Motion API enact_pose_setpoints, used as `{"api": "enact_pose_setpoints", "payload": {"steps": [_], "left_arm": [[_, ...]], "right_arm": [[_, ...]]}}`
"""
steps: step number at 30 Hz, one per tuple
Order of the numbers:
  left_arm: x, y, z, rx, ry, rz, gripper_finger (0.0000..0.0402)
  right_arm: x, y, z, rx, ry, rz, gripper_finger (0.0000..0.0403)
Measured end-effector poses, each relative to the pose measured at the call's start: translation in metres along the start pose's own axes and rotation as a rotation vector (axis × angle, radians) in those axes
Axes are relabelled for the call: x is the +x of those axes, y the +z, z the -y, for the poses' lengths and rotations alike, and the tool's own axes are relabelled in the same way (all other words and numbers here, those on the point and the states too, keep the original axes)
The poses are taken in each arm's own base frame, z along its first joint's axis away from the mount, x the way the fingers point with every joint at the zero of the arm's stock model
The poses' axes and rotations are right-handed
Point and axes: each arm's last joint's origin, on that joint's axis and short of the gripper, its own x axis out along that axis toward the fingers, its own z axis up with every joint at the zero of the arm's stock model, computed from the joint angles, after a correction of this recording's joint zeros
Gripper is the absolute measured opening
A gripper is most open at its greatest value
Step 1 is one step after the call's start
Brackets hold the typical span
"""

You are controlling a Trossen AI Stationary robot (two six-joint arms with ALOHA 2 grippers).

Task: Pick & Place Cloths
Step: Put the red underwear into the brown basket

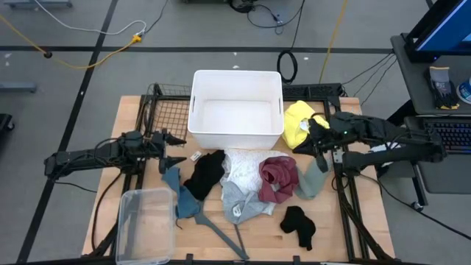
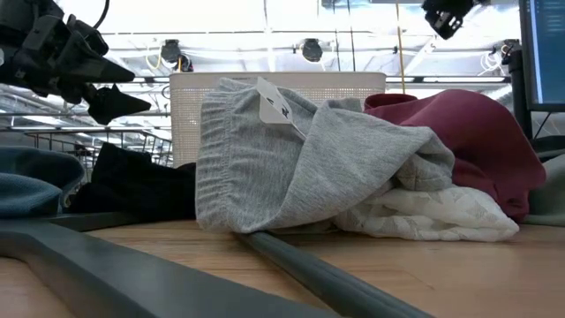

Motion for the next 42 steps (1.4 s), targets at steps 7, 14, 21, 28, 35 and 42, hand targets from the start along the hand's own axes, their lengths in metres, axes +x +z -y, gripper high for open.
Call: {"api": "enact_pose_setpoints", "payload": {"steps": [7, 14, 21, 28, 35, 42], "left_arm": [[0.000, 0.000, 0.000, 0.013, 0.000, 0.000, 0.0365], [0.000, 0.000, 0.000, 0.013, 0.011, 0.002, 0.0365], [0.000, 0.000, -0.002, 0.015, 0.086, 0.016, 0.0365], [0.000, 0.001, -0.004, 0.015, 0.129, 0.024, 0.0365], [0.000, 0.001, -0.004, 0.012, 0.129, 0.024, 0.0365], [0.000, 0.001, -0.004, 0.011, 0.129, 0.024, 0.0365]], "right_arm": [[0.007, -0.011, -0.002, 0.059, -0.098, -0.238, 0.0001], [0.024, -0.024, -0.013, -0.013, -0.056, -0.449, 0.0001], [0.054, -0.029, -0.040, -0.171, 0.052, -0.519, 0.0001], [0.085, -0.035, -0.049, -0.211, 0.025, -0.575, 0.0006], [0.103, -0.038, -0.043, -0.207, -0.044, -0.626, 0.0056], [0.103, -0.038, -0.026, -0.125, -0.115, -0.678, 0.0140]]}}
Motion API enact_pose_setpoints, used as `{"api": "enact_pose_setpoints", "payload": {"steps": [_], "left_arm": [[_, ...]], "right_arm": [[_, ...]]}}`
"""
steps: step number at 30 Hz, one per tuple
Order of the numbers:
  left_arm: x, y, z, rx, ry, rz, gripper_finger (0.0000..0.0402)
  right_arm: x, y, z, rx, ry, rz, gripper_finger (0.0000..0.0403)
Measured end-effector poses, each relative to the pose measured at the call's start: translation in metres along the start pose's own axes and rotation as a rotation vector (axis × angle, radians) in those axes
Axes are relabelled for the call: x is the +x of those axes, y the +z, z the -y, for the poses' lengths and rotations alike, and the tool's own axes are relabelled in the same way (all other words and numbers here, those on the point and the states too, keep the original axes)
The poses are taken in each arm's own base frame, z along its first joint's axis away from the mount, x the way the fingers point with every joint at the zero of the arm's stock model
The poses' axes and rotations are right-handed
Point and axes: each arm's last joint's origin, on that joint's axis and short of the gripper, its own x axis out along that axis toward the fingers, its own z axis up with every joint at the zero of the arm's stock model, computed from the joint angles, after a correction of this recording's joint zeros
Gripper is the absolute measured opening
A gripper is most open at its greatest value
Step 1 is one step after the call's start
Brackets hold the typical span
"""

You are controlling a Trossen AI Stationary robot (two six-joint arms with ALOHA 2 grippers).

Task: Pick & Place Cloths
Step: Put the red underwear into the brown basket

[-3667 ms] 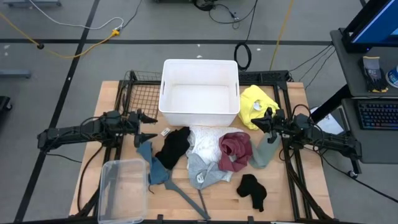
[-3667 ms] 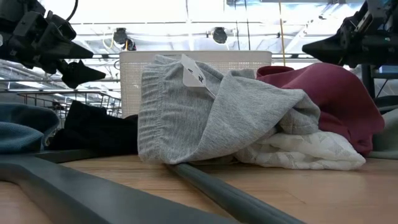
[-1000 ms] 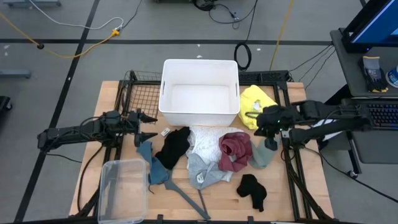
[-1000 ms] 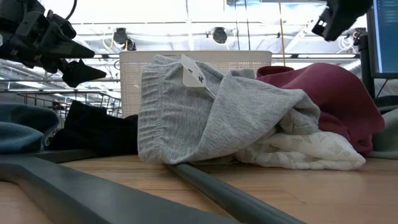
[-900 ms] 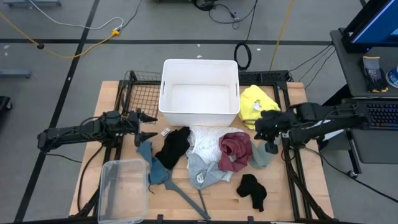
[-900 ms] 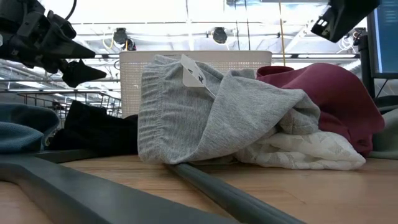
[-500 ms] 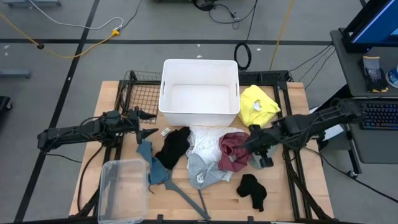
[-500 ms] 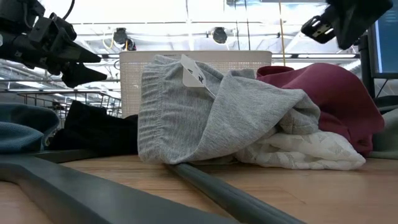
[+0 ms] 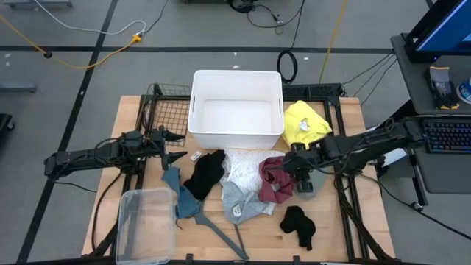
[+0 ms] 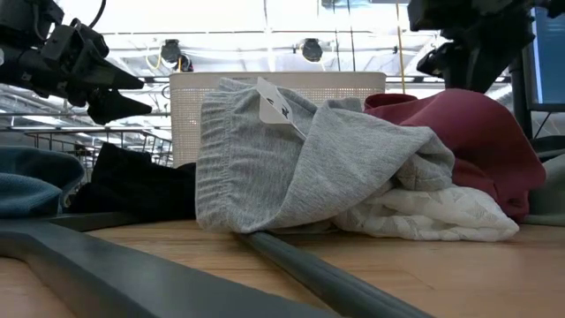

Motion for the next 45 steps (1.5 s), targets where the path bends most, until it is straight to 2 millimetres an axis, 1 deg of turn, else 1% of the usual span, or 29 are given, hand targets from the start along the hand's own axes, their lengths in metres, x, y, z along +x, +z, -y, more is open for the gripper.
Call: {"api": "enact_pose_setpoints", "payload": {"steps": [5, 8, 11, 14, 17, 23, 28, 40, 45], "left_arm": [[0.000, 0.000, 0.000, 0.000, -0.001, 0.000, 0.0365], [0.000, 0.000, 0.000, -0.001, 0.000, 0.001, 0.0365], [0.000, 0.000, 0.000, -0.002, 0.000, 0.001, 0.0365], [0.000, 0.000, 0.000, -0.002, 0.000, 0.001, 0.0365], [0.000, 0.000, 0.000, -0.004, 0.000, 0.001, 0.0365], [0.000, 0.000, 0.000, -0.006, 0.000, 0.001, 0.0365], [0.000, 0.000, 0.000, -0.006, 0.000, 0.001, 0.0365], [0.000, 0.000, 0.000, -0.011, -0.001, 0.001, 0.0365], [0.000, 0.000, 0.000, -0.011, 0.000, 0.001, 0.0365]], "right_arm": [[0.000, 0.001, 0.006, 0.028, -0.008, 0.006, 0.0188], [0.000, 0.002, 0.006, 0.028, -0.007, 0.013, 0.0203], [0.000, 0.003, 0.006, 0.027, -0.006, 0.023, 0.0209], [0.002, 0.004, 0.006, 0.027, -0.004, 0.045, 0.0209], [0.012, 0.004, 0.006, 0.026, 0.005, 0.083, 0.0207], [0.033, -0.005, 0.008, 0.028, -0.016, 0.093, 0.0202], [0.041, -0.013, 0.011, 0.031, -0.075, 0.066, 0.0201], [0.041, -0.024, 0.017, 0.020, -0.245, -0.034, 0.0201], [0.044, -0.024, 0.018, 0.030, -0.243, -0.005, 0.0201]]}}
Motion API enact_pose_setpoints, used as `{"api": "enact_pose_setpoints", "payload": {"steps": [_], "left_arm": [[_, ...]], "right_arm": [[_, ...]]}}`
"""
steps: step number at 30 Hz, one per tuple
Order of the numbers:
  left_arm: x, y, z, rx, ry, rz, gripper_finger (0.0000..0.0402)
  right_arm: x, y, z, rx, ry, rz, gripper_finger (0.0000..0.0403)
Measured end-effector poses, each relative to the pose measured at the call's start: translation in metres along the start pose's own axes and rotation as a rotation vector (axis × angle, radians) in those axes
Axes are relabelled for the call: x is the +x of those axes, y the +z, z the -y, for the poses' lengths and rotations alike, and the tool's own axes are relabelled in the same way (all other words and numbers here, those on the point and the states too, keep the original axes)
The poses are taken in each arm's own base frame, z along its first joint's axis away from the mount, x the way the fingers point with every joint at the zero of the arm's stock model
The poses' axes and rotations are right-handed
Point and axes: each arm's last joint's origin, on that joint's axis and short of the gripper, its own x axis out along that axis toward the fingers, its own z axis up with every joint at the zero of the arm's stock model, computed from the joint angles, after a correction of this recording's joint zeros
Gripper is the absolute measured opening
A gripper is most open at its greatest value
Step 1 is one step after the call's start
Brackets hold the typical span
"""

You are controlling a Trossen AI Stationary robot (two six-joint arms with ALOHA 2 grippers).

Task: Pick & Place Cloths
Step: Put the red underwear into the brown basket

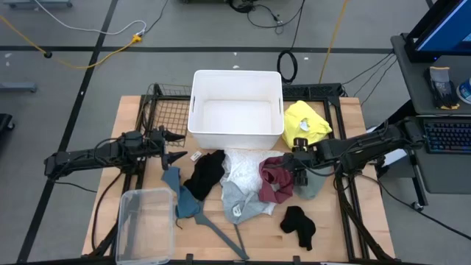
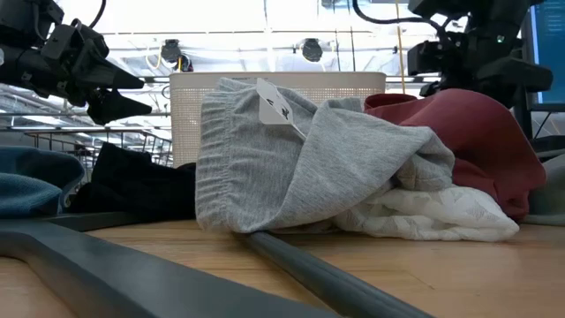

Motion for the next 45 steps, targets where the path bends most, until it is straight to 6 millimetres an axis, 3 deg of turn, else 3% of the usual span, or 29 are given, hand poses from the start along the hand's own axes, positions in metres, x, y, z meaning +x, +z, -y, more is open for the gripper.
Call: {"api": "enact_pose_setpoints", "payload": {"steps": [9, 18, 22, 28, 33, 39, 45], "left_arm": [[0.000, 0.000, 0.000, 0.005, 0.000, 0.000, 0.0365], [0.000, 0.000, 0.000, 0.005, 0.000, 0.000, 0.0365], [0.000, 0.000, 0.000, 0.006, 0.000, 0.000, 0.0365], [0.000, 0.000, 0.000, 0.007, 0.000, 0.001, 0.0365], [0.000, 0.000, 0.000, 0.007, -0.001, 0.002, 0.0365], [0.000, 0.001, 0.000, -0.020, -0.001, 0.004, 0.0365], [0.000, 0.005, 0.001, -0.023, -0.011, 0.052, 0.0365]], "right_arm": [[0.031, -0.022, -0.001, 0.052, 0.045, -0.026, 0.0201], [0.049, -0.037, -0.002, 0.073, 0.032, -0.020, 0.0194], [0.050, -0.039, -0.002, 0.072, 0.030, -0.024, 0.0159], [0.050, -0.038, -0.002, 0.072, 0.038, -0.025, 0.0075], [0.045, -0.032, -0.004, 0.073, 0.074, -0.013, 0.0008], [0.024, -0.020, -0.001, 0.100, 0.086, 0.029, 0.0004], [-0.018, -0.002, 0.004, 0.117, 0.138, 0.157, 0.0002]]}}
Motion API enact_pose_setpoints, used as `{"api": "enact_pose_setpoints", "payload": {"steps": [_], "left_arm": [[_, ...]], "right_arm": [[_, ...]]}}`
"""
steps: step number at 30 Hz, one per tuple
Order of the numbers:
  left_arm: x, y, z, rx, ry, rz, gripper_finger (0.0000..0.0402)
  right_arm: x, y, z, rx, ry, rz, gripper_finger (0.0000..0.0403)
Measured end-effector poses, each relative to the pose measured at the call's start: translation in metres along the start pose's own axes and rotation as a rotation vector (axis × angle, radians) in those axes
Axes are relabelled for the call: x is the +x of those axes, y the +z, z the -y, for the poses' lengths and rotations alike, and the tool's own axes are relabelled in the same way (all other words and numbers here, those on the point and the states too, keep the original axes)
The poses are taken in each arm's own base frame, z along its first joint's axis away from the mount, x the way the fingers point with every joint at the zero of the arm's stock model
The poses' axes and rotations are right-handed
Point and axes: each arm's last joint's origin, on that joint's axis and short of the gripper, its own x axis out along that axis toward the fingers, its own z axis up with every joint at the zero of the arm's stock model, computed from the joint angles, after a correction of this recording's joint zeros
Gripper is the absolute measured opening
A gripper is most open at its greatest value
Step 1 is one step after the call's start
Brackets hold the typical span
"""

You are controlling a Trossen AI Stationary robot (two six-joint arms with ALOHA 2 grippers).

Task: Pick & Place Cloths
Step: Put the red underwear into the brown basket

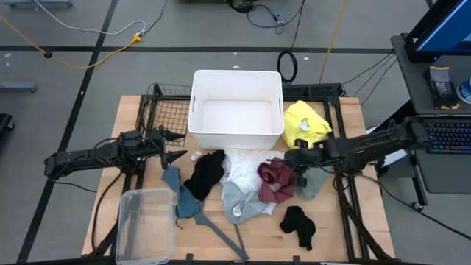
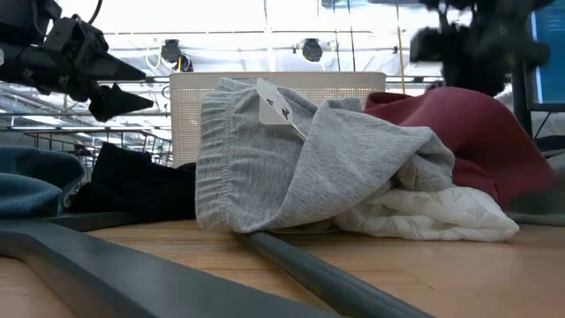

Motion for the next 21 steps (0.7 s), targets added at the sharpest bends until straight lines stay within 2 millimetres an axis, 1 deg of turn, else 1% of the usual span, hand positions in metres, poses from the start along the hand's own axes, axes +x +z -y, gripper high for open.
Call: {"api": "enact_pose_setpoints", "payload": {"steps": [3, 8, 11, 16, 21], "left_arm": [[0.000, 0.005, 0.001, 0.000, -0.011, 0.047, 0.0365], [-0.001, 0.014, 0.003, -0.001, -0.034, 0.147, 0.0365], [-0.002, 0.021, 0.005, -0.002, -0.049, 0.215, 0.0365], [-0.007, 0.034, 0.008, -0.061, -0.097, 0.358, 0.0365], [-0.013, 0.047, 0.011, -0.185, -0.168, 0.498, 0.0365]], "right_arm": [[-0.025, 0.012, -0.004, -0.004, 0.063, 0.096, 0.0002], [-0.067, 0.024, -0.011, -0.019, 0.170, 0.245, 0.0001], [-0.088, 0.030, -0.017, -0.034, 0.220, 0.331, 0.0001], [-0.117, 0.042, -0.030, -0.064, 0.329, 0.548, 0.0001], [-0.135, 0.054, -0.042, -0.097, 0.423, 0.770, 0.0001]]}}
